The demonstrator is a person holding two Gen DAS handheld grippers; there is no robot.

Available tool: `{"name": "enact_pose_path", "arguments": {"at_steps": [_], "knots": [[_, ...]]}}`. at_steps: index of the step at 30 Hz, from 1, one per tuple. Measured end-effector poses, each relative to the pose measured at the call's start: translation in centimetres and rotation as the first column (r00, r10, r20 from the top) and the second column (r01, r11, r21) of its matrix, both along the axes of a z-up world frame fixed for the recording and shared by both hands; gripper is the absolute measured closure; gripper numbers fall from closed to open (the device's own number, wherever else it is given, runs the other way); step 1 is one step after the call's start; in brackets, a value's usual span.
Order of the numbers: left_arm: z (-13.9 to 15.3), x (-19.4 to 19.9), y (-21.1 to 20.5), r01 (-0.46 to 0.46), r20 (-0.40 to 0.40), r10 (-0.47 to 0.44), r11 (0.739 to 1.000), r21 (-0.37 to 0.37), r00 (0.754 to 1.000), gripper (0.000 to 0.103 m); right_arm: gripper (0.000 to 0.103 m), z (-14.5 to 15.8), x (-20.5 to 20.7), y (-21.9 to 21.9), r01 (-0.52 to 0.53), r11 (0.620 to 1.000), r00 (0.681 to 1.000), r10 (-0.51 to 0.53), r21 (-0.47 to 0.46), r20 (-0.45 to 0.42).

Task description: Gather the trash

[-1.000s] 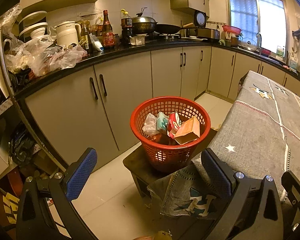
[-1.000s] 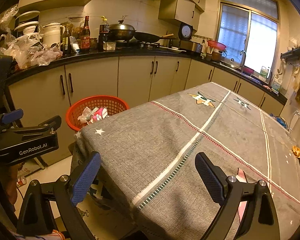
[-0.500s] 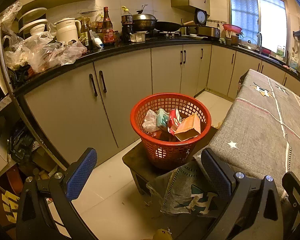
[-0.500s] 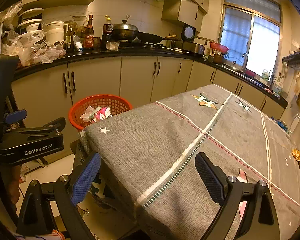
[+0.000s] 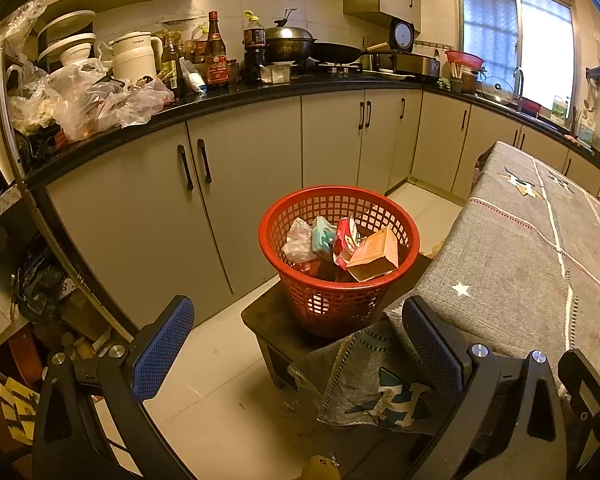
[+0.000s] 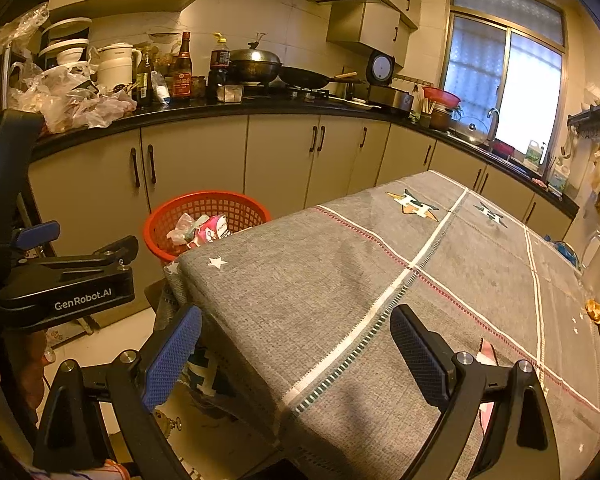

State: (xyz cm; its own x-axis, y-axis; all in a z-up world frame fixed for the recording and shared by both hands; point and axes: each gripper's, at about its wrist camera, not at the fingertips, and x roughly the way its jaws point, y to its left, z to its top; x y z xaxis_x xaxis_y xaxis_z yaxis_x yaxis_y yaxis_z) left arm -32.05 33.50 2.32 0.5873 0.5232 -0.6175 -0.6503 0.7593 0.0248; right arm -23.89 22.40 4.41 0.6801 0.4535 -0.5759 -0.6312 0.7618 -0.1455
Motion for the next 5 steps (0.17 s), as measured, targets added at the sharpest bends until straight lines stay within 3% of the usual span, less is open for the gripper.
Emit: {"name": "enact_pose_path", "arguments": {"at_steps": [5], "knots": [[0.2,-0.08,-0.07,0.017,0.007,-0.017,1.0,-0.008,1.0,0.0,0.006,0.03,-0.01,0.04,-0.002,1.0,1.0,0.002,0.002,-0.011]]}}
